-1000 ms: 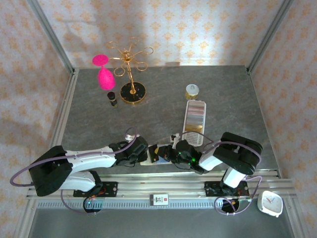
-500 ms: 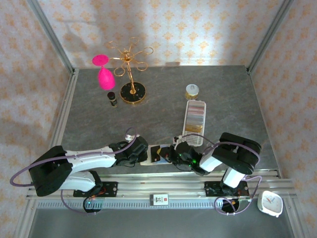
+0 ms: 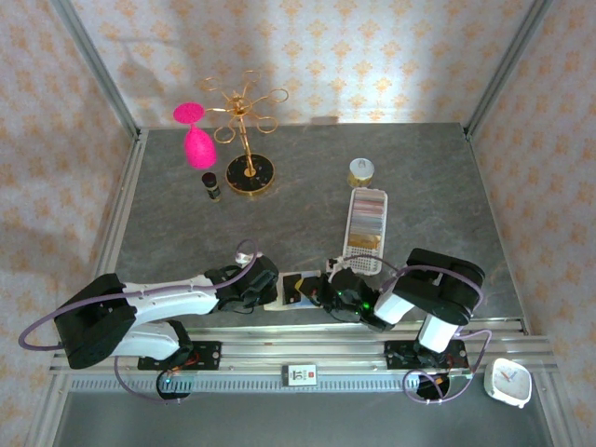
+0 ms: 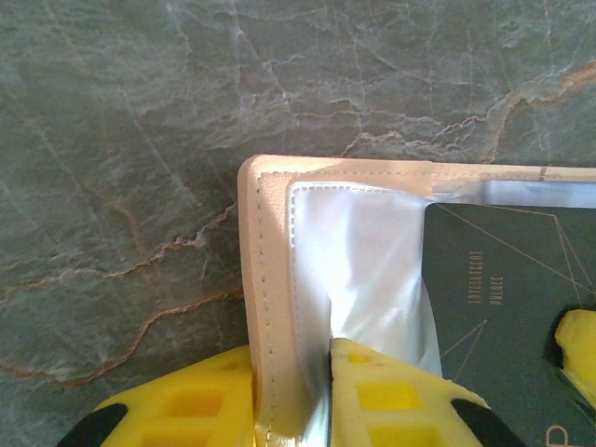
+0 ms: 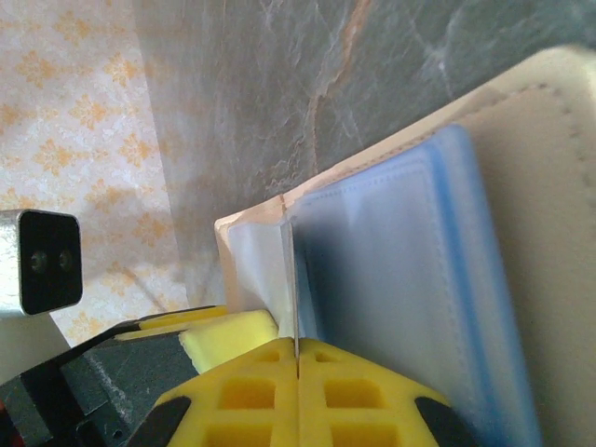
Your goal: Put the credit cards into the card holder
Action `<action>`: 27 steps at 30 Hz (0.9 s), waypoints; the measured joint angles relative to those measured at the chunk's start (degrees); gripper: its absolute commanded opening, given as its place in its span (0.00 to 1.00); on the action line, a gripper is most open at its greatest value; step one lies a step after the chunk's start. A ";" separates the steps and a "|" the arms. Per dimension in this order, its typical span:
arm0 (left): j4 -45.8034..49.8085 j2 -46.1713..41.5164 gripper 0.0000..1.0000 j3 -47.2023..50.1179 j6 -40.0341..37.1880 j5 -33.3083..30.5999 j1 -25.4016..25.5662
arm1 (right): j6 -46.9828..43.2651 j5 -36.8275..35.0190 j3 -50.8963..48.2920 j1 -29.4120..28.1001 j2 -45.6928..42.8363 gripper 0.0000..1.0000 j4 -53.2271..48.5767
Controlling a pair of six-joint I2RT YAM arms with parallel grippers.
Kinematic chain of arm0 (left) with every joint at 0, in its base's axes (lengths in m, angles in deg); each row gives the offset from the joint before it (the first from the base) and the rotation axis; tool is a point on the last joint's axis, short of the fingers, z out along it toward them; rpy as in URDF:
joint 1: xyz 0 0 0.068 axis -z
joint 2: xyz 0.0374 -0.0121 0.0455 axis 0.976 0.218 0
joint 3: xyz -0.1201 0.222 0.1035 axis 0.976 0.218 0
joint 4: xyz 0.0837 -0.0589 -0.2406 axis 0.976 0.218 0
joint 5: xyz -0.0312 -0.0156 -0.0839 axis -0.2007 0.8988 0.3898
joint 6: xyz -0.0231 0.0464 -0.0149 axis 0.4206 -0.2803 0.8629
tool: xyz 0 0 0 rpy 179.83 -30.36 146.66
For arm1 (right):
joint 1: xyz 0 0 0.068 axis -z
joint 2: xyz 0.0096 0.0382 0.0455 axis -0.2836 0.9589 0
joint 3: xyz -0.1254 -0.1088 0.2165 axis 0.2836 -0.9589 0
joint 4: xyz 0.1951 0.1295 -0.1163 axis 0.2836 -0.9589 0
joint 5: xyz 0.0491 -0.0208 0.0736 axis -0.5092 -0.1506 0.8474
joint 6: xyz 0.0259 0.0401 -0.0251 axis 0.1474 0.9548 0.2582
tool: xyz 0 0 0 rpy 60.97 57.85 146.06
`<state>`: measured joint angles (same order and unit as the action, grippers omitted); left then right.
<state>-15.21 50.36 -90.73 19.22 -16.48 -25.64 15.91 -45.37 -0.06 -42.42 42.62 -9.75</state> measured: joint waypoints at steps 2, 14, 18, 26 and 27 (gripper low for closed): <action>0.00 0.00 0.20 0.00 0.00 0.00 0.00 | 0.11 -0.59 -0.04 -0.20 -0.09 0.00 -0.17; -0.04 0.00 0.20 0.00 0.00 0.02 0.00 | -0.15 -2.69 0.35 -1.18 -2.34 0.00 -4.35; -0.04 0.00 0.20 0.00 0.02 0.00 -0.02 | -0.24 -2.64 1.20 -1.38 -0.72 0.00 -3.48; -0.09 -0.15 0.20 0.17 0.04 -0.02 -0.02 | -0.39 -1.84 2.19 -1.73 2.34 0.00 0.39; -0.17 -0.26 0.20 0.33 0.09 -0.02 -0.02 | -0.39 -1.81 2.19 -1.73 2.36 0.00 0.44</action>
<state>-15.39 50.10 -90.40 19.31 -16.51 -25.66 15.52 -47.18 2.12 -44.14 44.98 -9.32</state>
